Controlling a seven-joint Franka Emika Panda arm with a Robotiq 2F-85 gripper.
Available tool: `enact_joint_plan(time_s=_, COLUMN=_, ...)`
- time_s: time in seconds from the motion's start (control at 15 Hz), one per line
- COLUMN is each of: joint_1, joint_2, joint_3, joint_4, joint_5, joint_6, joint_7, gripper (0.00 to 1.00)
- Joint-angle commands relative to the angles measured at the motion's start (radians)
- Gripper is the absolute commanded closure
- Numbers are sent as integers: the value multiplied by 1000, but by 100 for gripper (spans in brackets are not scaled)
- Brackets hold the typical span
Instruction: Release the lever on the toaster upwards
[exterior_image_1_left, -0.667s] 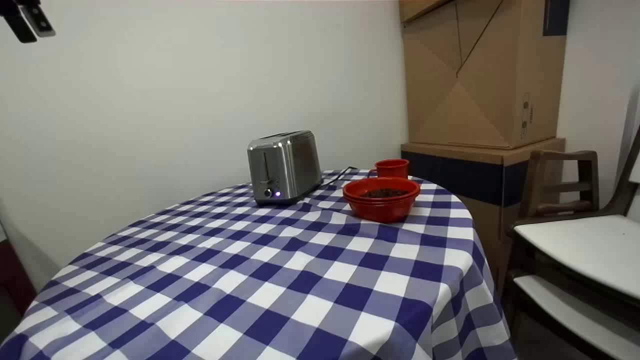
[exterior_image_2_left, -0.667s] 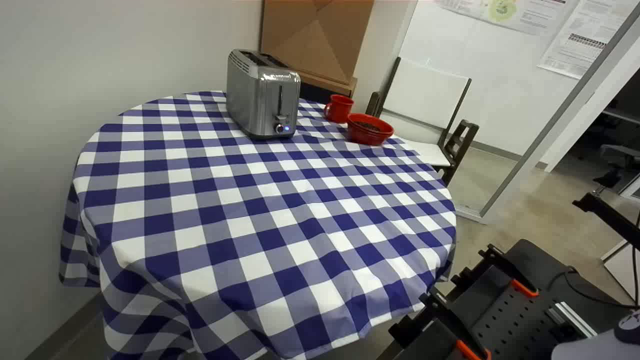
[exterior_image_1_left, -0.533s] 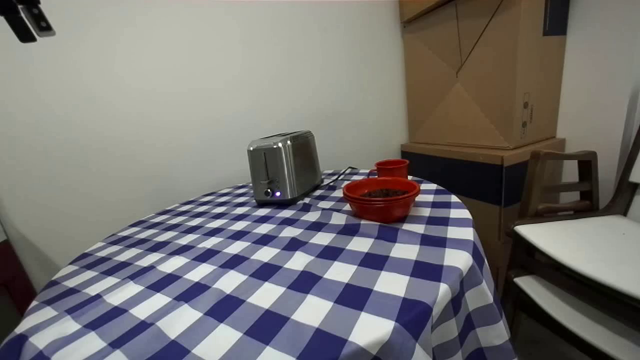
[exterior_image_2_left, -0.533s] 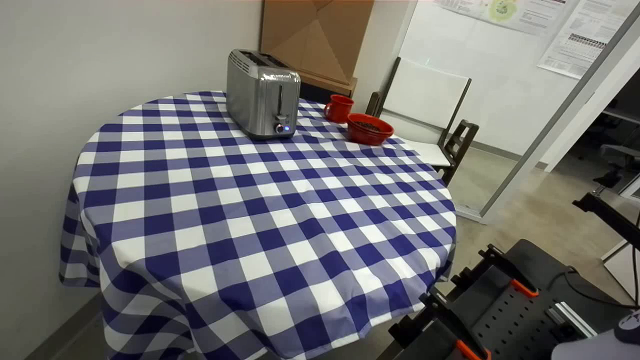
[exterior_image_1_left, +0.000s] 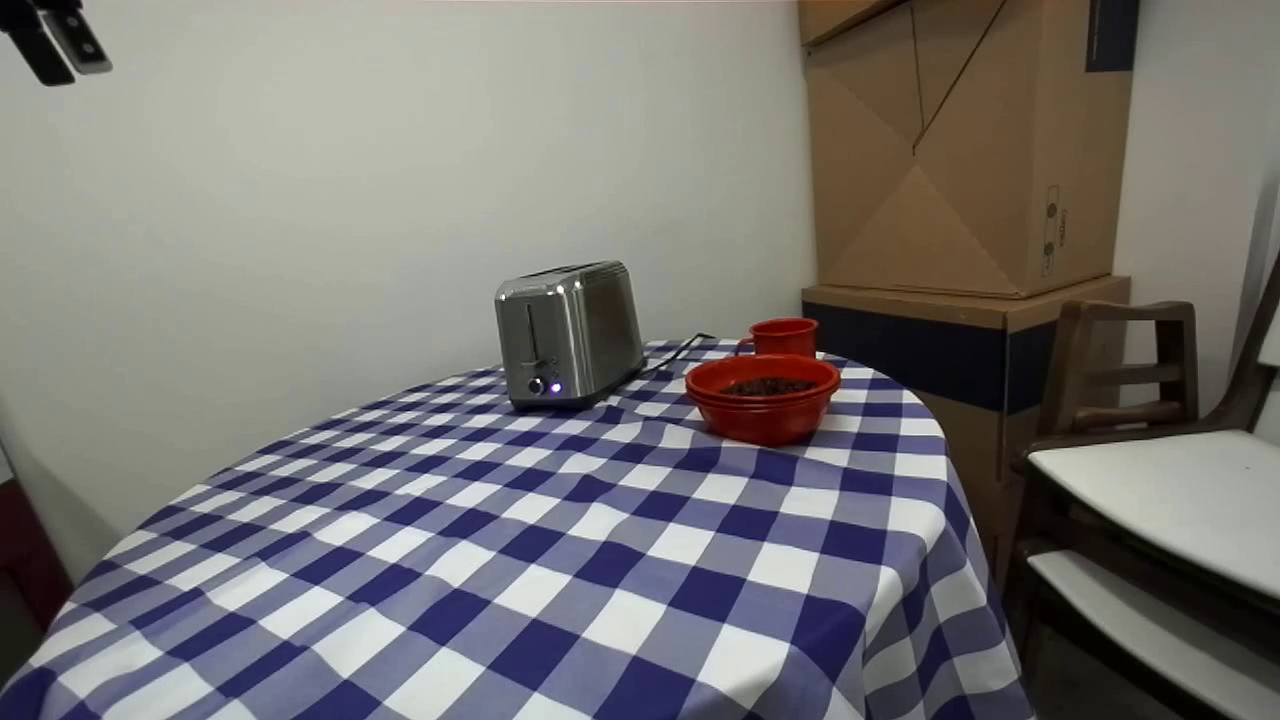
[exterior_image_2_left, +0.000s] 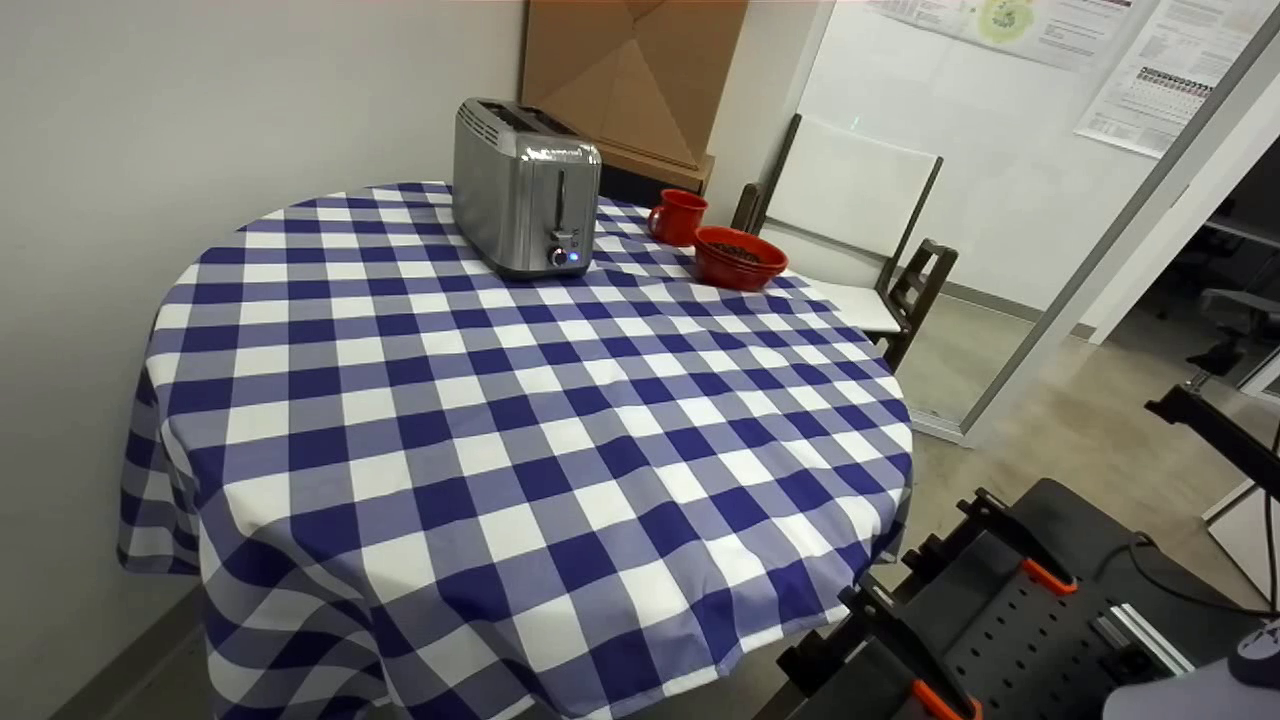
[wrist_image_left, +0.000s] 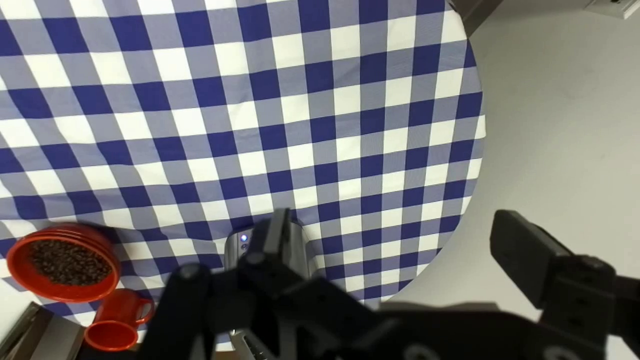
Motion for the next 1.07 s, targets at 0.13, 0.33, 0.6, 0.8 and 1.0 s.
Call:
enact_joint_plan(time_s=0.13, joint_1=17, joint_2=36, joint_3=-81, joint_4=23, joint_5=31, joint_6=66, joint_7=-50, gripper=0)
enact_joint_plan(time_s=0.33, joint_1=-27, joint_2=85, joint_3=-123, joint_4=61, joint_5=-13, joint_6=107, joint_7=-66, gripper=0)
enact_joint_plan(time_s=0.6, joint_1=-99, joint_2=208, joint_3=-172, joint_4=144, joint_5=-105, joint_6=129, joint_7=-92, gripper=0)
enact_joint_plan(time_s=0.8, joint_1=-120, joint_2=311, joint_3=-219, joint_4=213, joint_5=-137, joint_6=139, joint_7=-116, gripper=0)
enact_joint_plan(time_s=1.0, joint_1=-114, joint_2=420, joint_3=-269, joint_4=293, joint_5=-133, joint_6=105, joint_7=-197, gripper=0)
